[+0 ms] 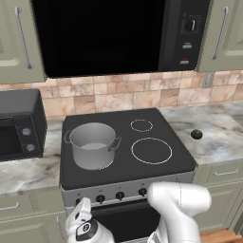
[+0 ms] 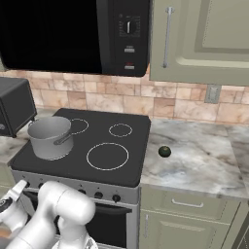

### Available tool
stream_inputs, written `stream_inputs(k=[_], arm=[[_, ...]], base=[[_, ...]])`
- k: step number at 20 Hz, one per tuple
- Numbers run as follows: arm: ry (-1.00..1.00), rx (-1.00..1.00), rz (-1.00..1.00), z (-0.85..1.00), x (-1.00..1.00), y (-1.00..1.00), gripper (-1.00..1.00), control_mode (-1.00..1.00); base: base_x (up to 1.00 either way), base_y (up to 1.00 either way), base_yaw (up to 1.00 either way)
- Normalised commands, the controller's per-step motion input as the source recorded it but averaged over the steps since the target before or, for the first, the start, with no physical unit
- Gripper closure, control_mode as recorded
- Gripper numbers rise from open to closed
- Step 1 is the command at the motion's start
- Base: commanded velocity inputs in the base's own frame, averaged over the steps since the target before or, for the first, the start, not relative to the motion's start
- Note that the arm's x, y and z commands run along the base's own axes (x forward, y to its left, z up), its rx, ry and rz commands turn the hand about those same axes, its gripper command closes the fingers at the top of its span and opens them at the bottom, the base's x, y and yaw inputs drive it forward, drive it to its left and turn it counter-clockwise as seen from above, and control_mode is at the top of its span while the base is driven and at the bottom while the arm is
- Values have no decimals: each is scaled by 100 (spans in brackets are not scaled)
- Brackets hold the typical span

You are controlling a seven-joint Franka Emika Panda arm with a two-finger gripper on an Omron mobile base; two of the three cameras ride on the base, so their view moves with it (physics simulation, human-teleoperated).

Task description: Turn on the burner for the pot on the stove. Wait thirty seconds for the pot to heat up. Then add the squash to the pot.

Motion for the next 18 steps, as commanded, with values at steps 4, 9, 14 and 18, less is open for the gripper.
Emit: stream_inputs(k=[4,9,14,18], arm=[[0,0,11,47,-76,-24,100,-100],[7,6,0,82,-100,-22,100,-100],[17,2,-1,85,-97,-5,100,-100],[3,0,2,11,-24,1,100,-100]], base=[[0,0,0],[0,0,0],[0,0,0],[0,0,0]])
